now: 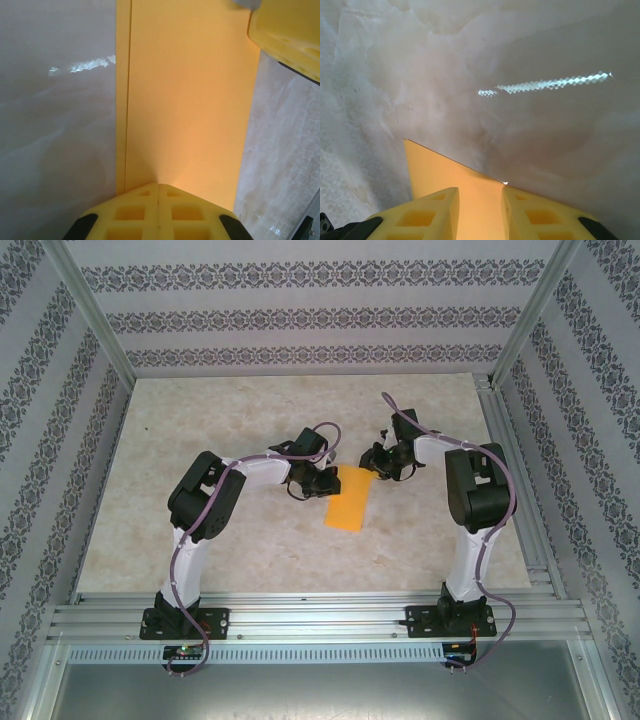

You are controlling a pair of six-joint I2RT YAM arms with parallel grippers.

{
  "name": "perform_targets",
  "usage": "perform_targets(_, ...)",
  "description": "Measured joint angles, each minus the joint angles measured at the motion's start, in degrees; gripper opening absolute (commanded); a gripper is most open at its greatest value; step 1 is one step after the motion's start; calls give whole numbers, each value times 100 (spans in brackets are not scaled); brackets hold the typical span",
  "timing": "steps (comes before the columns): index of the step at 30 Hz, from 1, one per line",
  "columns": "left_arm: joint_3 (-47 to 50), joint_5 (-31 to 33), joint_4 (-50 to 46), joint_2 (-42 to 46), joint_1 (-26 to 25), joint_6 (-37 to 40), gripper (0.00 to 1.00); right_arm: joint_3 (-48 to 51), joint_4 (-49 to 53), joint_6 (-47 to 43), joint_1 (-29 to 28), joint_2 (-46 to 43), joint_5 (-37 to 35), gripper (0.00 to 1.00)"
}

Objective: Fold a paper plane with a square sheet of paper (pick it up from the middle)
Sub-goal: Fold the square sheet of paper in half at the center of the table.

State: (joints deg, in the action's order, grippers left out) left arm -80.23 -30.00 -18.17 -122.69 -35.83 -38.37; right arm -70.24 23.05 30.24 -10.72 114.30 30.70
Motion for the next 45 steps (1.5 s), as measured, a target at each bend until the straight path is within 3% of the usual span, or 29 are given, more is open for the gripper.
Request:
perform_targets(9, 0, 0, 0, 0, 0, 24, 0, -11, -13, 4, 0, -367, 74, 29)
perform_targets(18, 0, -9, -2, 0, 0, 33, 0, -15, -223, 28, 22, 144, 96, 28)
perform_targets(45, 0, -15, 2, 0, 0, 46, 0, 22, -254, 109, 140, 98, 44, 28)
